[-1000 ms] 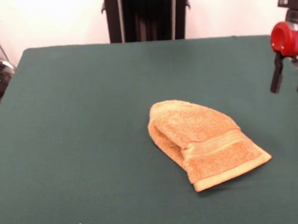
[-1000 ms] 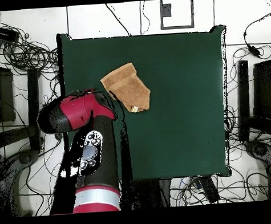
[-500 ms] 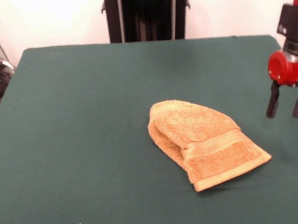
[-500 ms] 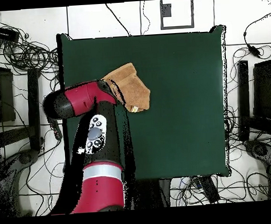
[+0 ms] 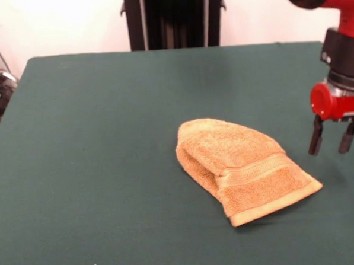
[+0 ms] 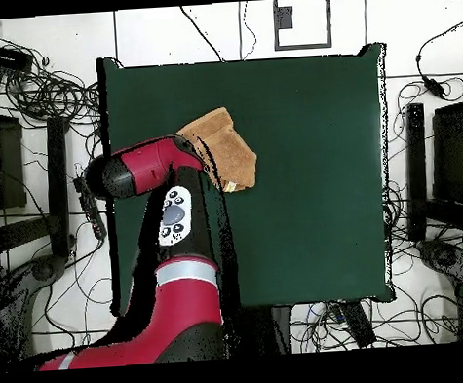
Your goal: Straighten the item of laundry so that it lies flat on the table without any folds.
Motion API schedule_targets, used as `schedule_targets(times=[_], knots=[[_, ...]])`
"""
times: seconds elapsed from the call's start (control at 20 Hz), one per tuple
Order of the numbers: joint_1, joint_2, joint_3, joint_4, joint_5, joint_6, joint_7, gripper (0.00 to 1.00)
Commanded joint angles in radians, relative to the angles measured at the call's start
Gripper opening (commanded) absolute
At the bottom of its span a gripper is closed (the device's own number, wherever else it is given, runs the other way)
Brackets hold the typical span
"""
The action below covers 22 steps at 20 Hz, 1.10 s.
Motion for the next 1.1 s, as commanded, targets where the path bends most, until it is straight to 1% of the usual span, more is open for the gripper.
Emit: schedule_targets(times=[0.05, 0.35, 0.55, 0.8, 1.1], knots=[[-0.017, 0.036, 0.14, -0.007, -0.082, 0.028, -0.128, 1.0], [-0.021, 0.039, 0.145, -0.016, -0.133, 0.018, -0.109, 1.0], [-0.032, 0.039, 0.163, -0.007, -0.159, -0.042, -0.089, 1.0], [-0.058, 0.028, 0.209, 0.018, -0.192, -0.162, -0.053, 1.0], [-0.068, 0.03, 0.23, 0.021, -0.218, -0.21, -0.034, 1.0]])
